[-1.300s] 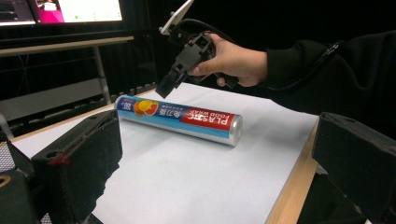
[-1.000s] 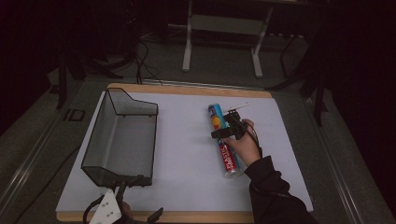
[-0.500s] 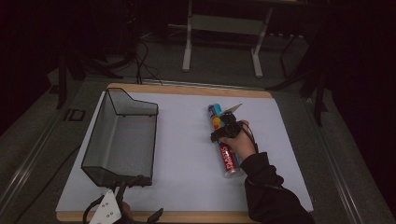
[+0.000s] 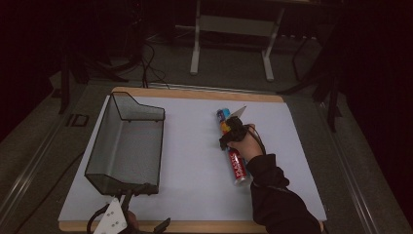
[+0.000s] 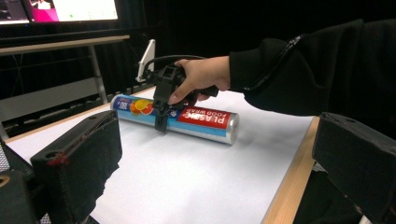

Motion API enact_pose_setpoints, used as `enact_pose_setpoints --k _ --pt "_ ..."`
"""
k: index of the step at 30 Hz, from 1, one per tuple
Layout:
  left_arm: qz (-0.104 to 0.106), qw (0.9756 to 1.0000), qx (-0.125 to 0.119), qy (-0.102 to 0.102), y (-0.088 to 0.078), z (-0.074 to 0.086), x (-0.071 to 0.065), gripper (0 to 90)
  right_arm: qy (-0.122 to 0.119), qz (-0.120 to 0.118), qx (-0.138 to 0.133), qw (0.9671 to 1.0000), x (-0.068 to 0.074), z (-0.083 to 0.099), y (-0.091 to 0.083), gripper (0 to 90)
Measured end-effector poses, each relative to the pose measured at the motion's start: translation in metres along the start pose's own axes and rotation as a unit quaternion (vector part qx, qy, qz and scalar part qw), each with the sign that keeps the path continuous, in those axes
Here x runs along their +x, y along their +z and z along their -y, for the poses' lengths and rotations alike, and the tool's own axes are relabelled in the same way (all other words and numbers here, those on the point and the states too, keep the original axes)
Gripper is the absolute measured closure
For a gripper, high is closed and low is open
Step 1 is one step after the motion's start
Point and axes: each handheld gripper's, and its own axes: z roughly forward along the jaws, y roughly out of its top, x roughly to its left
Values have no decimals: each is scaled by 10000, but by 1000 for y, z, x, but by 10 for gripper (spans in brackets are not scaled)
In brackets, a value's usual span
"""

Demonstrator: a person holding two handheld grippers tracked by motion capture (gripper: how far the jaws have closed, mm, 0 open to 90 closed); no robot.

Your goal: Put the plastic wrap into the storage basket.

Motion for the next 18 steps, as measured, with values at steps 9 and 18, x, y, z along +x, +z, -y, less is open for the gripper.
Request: enact_pose_setpoints --k 9,18 --pt "-24 10000 -11 -14 -1 0 0 24 272 -132 -14 9995 -4 -1 -1 308" --pt "-29 10000 20 -15 0 1 1 24 307 -183 -120 9993 -10 1 -7 311"
